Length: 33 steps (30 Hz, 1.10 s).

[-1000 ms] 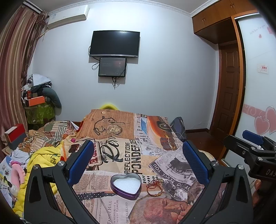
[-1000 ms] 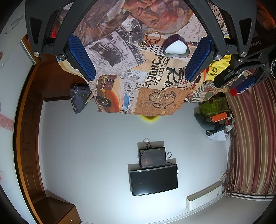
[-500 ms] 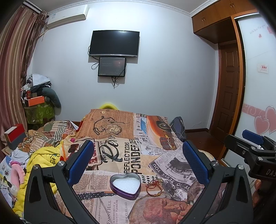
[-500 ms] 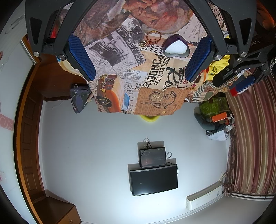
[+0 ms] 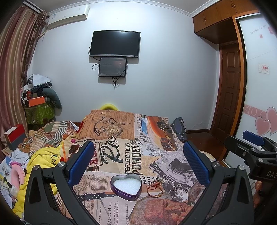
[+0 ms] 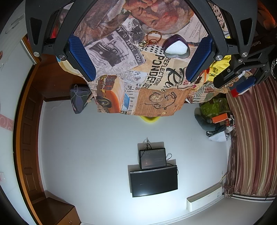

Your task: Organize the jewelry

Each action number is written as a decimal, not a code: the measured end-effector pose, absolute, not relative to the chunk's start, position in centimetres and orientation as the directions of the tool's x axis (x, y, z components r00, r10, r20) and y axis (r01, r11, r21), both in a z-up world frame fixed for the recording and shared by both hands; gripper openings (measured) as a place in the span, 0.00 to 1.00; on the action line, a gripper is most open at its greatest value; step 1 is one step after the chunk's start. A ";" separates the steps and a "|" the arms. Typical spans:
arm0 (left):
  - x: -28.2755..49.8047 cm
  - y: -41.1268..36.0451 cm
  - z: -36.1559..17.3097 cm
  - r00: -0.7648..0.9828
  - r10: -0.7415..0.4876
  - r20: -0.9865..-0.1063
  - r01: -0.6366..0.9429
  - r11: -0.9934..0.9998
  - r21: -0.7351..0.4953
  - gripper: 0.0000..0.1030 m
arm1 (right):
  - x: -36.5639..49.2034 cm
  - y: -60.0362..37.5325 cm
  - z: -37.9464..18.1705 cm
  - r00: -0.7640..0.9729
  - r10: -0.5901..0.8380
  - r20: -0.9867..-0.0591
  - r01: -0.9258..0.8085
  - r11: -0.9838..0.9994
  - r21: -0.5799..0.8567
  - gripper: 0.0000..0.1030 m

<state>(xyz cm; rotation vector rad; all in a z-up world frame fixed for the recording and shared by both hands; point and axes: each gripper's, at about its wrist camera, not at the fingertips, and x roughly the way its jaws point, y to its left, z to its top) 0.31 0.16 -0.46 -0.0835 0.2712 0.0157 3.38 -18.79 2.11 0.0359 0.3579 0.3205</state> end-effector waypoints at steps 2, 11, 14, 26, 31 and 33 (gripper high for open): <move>0.3 0.2 -0.4 0.963 0.006 -0.268 -0.028 0.997 -0.078 1.00 | 3.4 -18.8 2.1 0.888 0.313 -0.338 -0.301 0.949 0.090 1.00; 0.3 0.2 -0.3 0.964 0.015 -0.265 -0.035 0.997 -0.071 1.00 | 3.4 -18.7 2.0 0.884 0.317 -0.344 -0.305 0.948 0.091 1.00; 0.3 0.2 -0.4 0.964 0.016 -0.265 -0.036 0.997 -0.070 1.00 | 3.4 -18.6 1.8 0.882 0.319 -0.346 -0.306 0.948 0.091 1.00; 0.4 0.2 -0.7 0.963 0.016 -0.270 -0.037 0.997 -0.072 1.00 | 4.0 -18.7 1.5 0.878 0.312 -0.363 -0.302 0.949 0.086 1.00; 0.7 0.3 -1.0 0.959 0.009 -0.284 -0.031 0.997 -0.072 1.00 | 4.6 -18.8 0.9 0.876 0.293 -0.384 -0.288 0.955 0.072 1.00; 1.2 0.2 -1.2 0.954 0.005 -0.299 -0.027 0.997 -0.070 1.00 | 4.7 -18.8 0.8 0.875 0.286 -0.391 -0.283 0.957 0.065 1.00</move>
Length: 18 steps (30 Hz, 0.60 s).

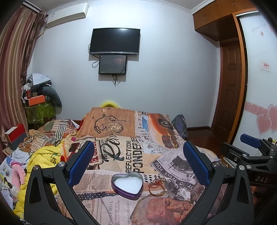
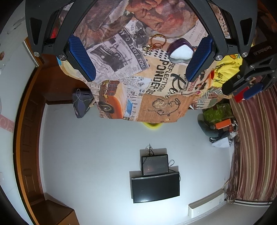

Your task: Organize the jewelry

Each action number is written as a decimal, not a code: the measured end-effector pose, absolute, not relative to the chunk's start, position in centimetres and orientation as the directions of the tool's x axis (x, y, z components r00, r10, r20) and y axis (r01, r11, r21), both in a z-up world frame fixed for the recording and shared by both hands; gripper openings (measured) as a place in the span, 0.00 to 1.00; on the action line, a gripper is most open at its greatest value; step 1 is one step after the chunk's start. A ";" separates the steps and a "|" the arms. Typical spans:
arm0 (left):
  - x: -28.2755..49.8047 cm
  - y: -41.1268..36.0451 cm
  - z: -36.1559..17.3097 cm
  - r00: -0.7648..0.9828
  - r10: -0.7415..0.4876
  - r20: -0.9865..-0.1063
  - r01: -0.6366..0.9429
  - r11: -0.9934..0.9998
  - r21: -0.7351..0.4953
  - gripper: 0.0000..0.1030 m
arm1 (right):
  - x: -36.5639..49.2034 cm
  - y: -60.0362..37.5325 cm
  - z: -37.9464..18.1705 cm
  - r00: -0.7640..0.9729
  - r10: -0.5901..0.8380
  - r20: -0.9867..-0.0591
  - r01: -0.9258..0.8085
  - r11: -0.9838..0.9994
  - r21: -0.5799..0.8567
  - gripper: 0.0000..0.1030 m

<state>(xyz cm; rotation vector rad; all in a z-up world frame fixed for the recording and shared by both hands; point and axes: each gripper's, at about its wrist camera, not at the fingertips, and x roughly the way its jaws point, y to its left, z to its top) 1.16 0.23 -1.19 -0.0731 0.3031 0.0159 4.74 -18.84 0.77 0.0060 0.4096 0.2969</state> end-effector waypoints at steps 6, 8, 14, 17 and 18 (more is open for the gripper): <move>3.3 -0.5 -2.9 0.928 -0.021 -0.373 -0.003 0.998 -0.063 1.00 | 6.4 -19.4 -1.2 0.851 0.253 -0.459 -0.262 0.964 0.047 1.00; 4.3 -0.9 -3.8 0.913 -0.033 -0.407 0.008 0.998 -0.063 1.00 | 7.2 -19.8 -2.3 0.845 0.219 -0.489 -0.233 0.972 0.032 1.00; 7.6 -1.9 -7.9 0.844 -0.090 -0.529 0.067 0.996 -0.062 1.00 | 9.4 -21.1 -5.3 0.816 0.113 -0.567 -0.174 0.983 -0.054 1.00; 9.0 -2.4 -10.3 0.796 -0.124 -0.593 0.098 0.992 -0.076 1.00 | 10.3 -22.0 -6.7 0.791 0.068 -0.608 -0.152 0.984 -0.088 1.00; 9.4 -2.5 -11.0 0.778 -0.133 -0.615 0.106 0.991 -0.080 1.00 | 10.7 -22.4 -7.2 0.779 0.064 -0.624 -0.155 0.984 -0.092 1.00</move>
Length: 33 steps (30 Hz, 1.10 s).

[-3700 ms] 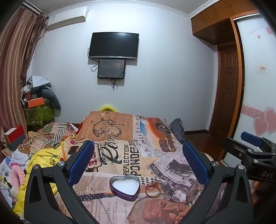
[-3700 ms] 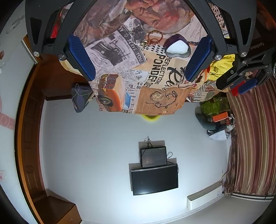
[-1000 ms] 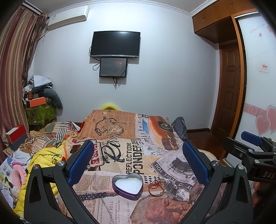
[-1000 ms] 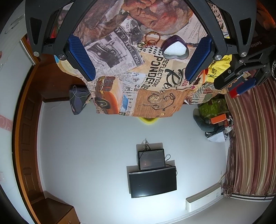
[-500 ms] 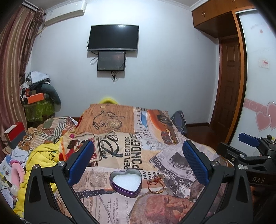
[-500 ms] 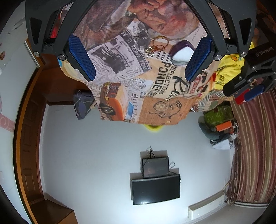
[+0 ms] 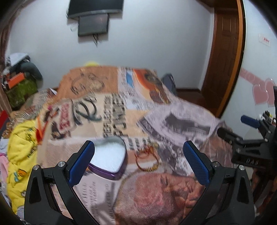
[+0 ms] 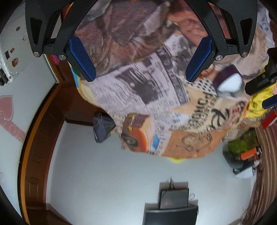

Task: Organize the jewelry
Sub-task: 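Grasp the red string bracelet with the left tool while the right tool grasps the silver pendant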

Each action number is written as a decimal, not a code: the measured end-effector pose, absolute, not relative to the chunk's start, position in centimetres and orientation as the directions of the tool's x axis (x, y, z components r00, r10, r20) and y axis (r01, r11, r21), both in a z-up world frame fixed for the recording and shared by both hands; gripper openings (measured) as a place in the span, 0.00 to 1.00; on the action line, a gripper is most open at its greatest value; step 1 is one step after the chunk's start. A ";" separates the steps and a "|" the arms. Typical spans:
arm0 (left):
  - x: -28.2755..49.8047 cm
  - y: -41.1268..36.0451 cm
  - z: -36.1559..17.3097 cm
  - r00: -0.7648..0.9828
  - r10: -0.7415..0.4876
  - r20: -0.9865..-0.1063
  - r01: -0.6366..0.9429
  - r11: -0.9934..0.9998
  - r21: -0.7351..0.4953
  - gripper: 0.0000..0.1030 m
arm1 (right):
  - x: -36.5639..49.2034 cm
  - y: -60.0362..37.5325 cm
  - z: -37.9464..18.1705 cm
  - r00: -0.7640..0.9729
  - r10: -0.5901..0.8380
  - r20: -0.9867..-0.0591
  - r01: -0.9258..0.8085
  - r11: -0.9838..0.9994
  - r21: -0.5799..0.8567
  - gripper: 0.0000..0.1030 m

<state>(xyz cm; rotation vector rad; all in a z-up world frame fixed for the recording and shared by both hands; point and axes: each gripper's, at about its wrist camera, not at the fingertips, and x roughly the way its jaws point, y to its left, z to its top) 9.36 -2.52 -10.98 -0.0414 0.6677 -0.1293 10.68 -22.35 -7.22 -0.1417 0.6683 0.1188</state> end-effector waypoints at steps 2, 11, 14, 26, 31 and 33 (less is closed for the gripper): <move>10.1 -3.0 -12.5 0.749 -0.142 -0.647 0.117 0.990 -0.082 1.00 | 11.3 -22.8 -8.2 0.753 0.058 -0.655 -0.160 0.982 -0.097 1.00; 12.2 -4.1 -16.7 0.643 -0.214 -0.736 0.166 0.976 -0.139 0.91 | 13.0 -23.3 -11.1 0.659 0.175 -0.731 -0.257 0.966 0.000 0.87; 12.8 -4.4 -17.4 0.613 -0.245 -0.751 0.183 0.969 -0.167 0.86 | 13.7 -22.6 -11.8 0.619 0.231 -0.750 -0.306 0.951 0.041 0.79; 15.1 -4.7 -19.9 0.511 -0.295 -0.807 0.190 0.955 -0.229 0.57 | 16.4 -20.9 -14.4 0.427 0.436 -0.792 -0.430 0.868 0.247 0.50; 15.5 -4.1 -20.3 0.511 -0.276 -0.814 0.167 0.961 -0.221 0.56 | 17.0 -20.0 -15.2 0.365 0.479 -0.798 -0.467 0.836 0.288 0.43; 15.7 -4.1 -20.4 0.513 -0.259 -0.819 0.166 0.965 -0.201 0.56 | 17.2 -19.6 -15.5 0.341 0.490 -0.802 -0.480 0.824 0.300 0.40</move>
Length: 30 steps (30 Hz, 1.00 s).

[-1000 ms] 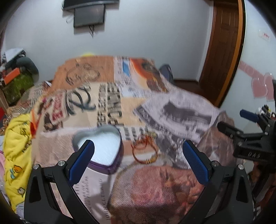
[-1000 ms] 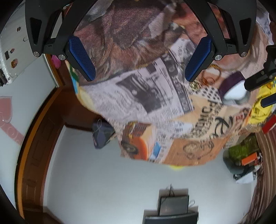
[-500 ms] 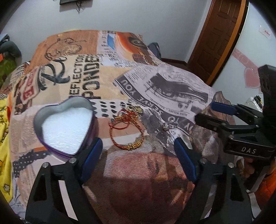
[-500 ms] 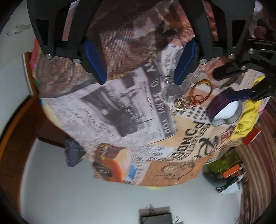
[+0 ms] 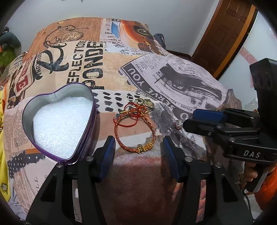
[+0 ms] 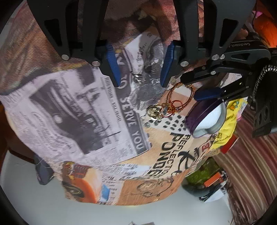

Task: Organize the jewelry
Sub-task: 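Grasp the red string bracelet with the left tool while the right tool grasps the silver pendant, then carry the bracelet and pendant over the heart tin and open both tools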

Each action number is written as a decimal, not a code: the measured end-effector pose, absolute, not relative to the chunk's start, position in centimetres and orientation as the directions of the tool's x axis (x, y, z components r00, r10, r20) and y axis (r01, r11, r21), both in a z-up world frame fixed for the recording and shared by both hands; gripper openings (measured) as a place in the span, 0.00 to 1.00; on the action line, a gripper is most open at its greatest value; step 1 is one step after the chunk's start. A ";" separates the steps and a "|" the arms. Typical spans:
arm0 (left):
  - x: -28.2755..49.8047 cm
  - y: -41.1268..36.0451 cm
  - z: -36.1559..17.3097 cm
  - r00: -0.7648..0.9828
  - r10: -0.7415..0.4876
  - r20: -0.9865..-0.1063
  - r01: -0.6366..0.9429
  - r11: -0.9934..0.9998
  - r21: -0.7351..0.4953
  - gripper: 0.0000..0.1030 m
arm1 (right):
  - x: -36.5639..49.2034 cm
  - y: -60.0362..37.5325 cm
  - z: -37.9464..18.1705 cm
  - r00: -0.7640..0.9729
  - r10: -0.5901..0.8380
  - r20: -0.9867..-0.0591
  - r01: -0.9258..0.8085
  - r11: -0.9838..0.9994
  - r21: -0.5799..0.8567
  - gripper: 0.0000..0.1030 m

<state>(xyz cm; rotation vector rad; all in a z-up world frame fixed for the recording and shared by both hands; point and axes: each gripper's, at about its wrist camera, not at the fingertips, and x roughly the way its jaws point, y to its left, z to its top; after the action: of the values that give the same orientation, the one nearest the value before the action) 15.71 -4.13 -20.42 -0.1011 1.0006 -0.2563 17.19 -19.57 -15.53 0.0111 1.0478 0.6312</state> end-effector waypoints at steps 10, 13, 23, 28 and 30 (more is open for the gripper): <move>16.5 -4.7 -21.0 0.521 -0.206 -0.828 0.191 0.974 -0.122 0.39 | 18.0 -18.7 -17.2 0.273 0.472 -0.838 -0.499 0.814 0.296 0.26; 16.5 -4.7 -21.0 0.519 -0.210 -0.828 0.203 0.972 -0.120 0.26 | 17.7 -18.7 -17.3 0.285 0.455 -0.844 -0.509 0.817 0.269 0.20; 16.2 -4.7 -20.3 0.515 -0.247 -0.821 0.212 0.965 -0.157 0.01 | 17.7 -18.8 -17.0 0.295 0.458 -0.839 -0.489 0.826 0.280 0.14; 15.5 -4.8 -19.0 0.548 -0.250 -0.799 0.220 0.964 -0.150 0.01 | 17.2 -18.7 -15.8 0.322 0.466 -0.824 -0.487 0.828 0.277 0.14; 15.3 -4.7 -18.3 0.562 -0.254 -0.787 0.223 0.963 -0.151 0.01 | 17.0 -18.7 -15.2 0.338 0.466 -0.818 -0.485 0.830 0.273 0.14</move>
<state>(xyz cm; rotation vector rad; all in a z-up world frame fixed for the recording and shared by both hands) 15.31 -4.73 -18.33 -0.0358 0.9329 -0.2810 16.97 -18.69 -15.20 -0.0204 1.0581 0.6201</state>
